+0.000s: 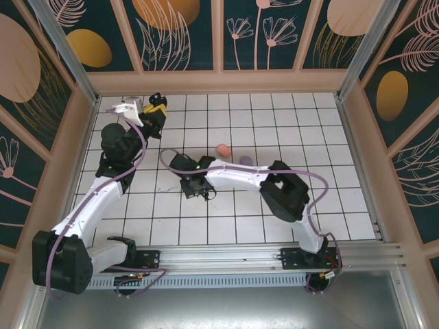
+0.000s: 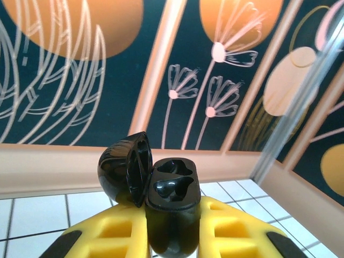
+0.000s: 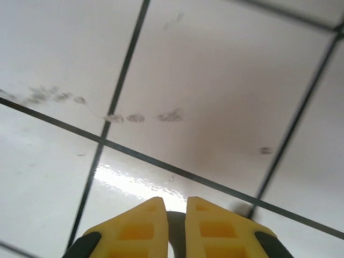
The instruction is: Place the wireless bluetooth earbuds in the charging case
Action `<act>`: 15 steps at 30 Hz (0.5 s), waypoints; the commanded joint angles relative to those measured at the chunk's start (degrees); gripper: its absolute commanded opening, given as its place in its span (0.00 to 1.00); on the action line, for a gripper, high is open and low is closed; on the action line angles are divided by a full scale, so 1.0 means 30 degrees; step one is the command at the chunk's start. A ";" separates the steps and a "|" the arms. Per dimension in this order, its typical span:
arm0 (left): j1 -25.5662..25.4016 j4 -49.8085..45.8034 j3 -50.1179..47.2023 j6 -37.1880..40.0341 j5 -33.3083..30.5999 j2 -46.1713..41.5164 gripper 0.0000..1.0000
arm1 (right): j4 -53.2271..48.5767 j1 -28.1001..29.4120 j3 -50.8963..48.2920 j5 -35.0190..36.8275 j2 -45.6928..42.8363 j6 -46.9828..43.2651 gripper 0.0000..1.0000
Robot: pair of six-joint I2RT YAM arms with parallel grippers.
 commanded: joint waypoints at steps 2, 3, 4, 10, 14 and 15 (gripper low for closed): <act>0.0173 0.2203 -0.0920 -0.0141 0.3217 -0.0468 0.00 | 0.0707 -0.1332 -0.0083 0.1219 -0.3973 -0.0444 0.10; 0.0175 0.2587 -0.1184 -0.0170 0.3828 -0.0459 0.00 | 0.0795 -0.1630 -0.0102 0.1293 -0.4665 -0.0710 0.10; 0.0180 0.2957 -0.1422 -0.0146 0.4344 -0.0435 0.00 | 0.0825 -0.1974 -0.0076 0.1368 -0.5223 -0.0947 0.10; 0.0038 0.7226 -0.3841 -0.0188 0.6142 -0.0146 0.00 | 0.1823 -0.4498 0.0334 0.0923 -0.8552 -0.2873 0.10; -0.0551 0.9881 -0.5081 0.0272 0.6181 0.0442 0.00 | 0.2689 -0.5591 0.1199 0.0151 -0.9696 -0.4315 0.10; -0.0757 1.0367 -0.5286 0.0614 0.6167 0.0616 0.00 | 0.2873 -0.5703 0.1410 -0.0043 -0.9846 -0.4691 0.10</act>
